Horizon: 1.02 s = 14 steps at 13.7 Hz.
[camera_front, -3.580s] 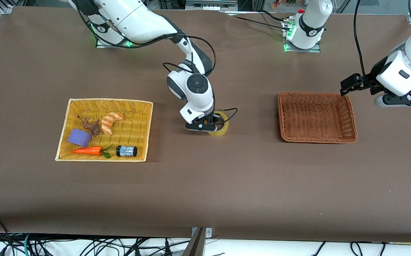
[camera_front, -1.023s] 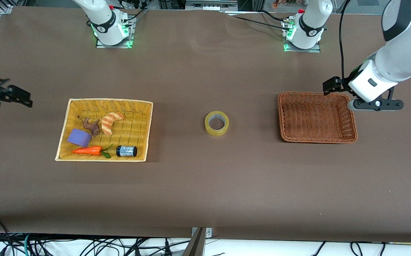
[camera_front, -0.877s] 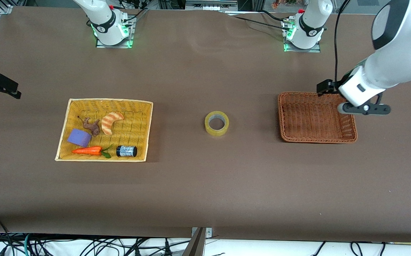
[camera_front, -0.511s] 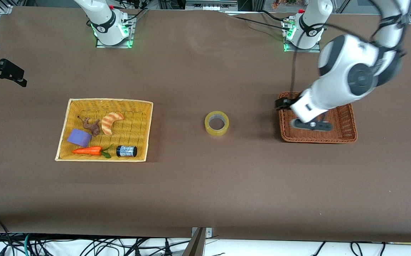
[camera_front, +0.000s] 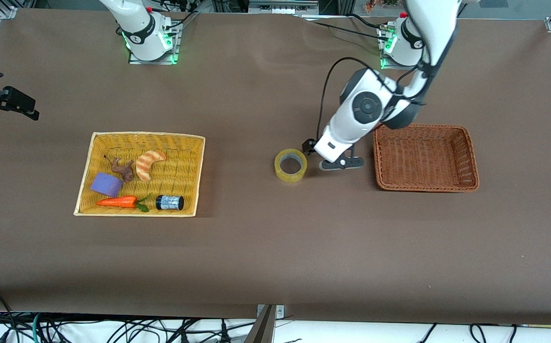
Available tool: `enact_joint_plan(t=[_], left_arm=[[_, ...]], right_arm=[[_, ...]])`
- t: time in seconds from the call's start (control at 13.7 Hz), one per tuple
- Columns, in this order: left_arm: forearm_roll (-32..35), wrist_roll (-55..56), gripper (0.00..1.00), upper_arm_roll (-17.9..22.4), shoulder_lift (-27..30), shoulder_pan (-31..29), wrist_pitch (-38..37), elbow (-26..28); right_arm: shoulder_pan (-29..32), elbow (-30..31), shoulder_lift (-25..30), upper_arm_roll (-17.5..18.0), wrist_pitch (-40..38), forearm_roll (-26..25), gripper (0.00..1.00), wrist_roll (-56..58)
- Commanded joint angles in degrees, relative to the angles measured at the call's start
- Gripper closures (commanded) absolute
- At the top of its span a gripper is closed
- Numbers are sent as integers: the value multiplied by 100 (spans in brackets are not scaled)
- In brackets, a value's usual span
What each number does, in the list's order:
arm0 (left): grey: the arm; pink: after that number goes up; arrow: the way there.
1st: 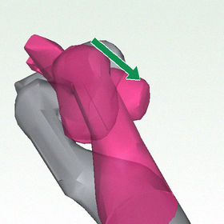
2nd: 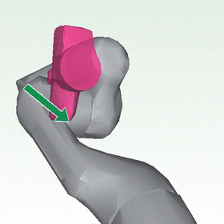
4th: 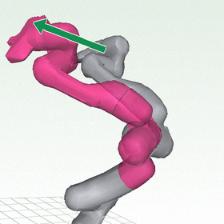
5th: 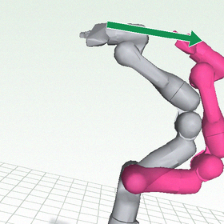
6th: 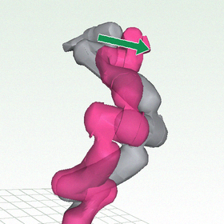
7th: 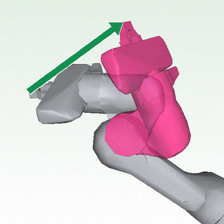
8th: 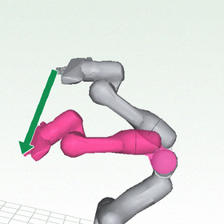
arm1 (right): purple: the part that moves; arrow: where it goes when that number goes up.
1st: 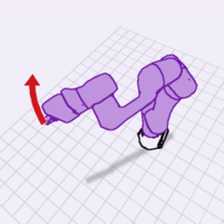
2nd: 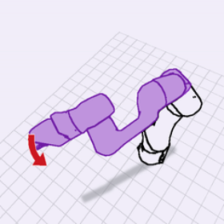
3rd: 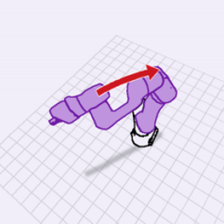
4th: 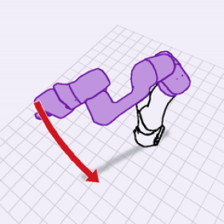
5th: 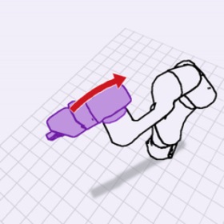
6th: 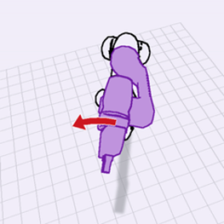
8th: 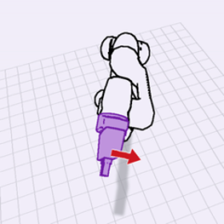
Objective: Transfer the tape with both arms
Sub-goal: 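Reach the left gripper down to the tape roll on the table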
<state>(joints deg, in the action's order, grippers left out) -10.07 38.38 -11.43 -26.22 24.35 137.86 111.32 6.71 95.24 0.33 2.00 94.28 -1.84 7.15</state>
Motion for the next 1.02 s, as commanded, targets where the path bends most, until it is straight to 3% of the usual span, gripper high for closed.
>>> enact_joint_plan(t=[0.0,0.44,0.58,0.66,0.73,0.8,0.88,0.95], left_arm=[[-100,257,0,106,-531,218,135,-434],[-109,468,0,176,-1034,351,205,-848],[-109,538,6,203,-1122,413,259,-866],[-92,582,15,203,-1166,430,267,-857],[-74,574,33,203,-1166,448,267,-857],[-56,513,80,203,-1149,457,267,-857],[-39,408,100,203,-1114,457,267,-857],[-30,302,100,212,-1009,457,259,-822]], right_arm=[[102,-357,-226,90,-50,8,0,50],[119,-357,-270,90,-59,26,0,85],[120,-357,-270,90,-59,26,0,67],[120,-357,-270,90,-59,8,0,67],[111,-357,-270,90,-50,8,0,67],[119,-357,-270,90,-50,8,0,67],[111,-357,-270,90,-50,8,0,76],[111,-357,-270,90,-50,8,0,76]])
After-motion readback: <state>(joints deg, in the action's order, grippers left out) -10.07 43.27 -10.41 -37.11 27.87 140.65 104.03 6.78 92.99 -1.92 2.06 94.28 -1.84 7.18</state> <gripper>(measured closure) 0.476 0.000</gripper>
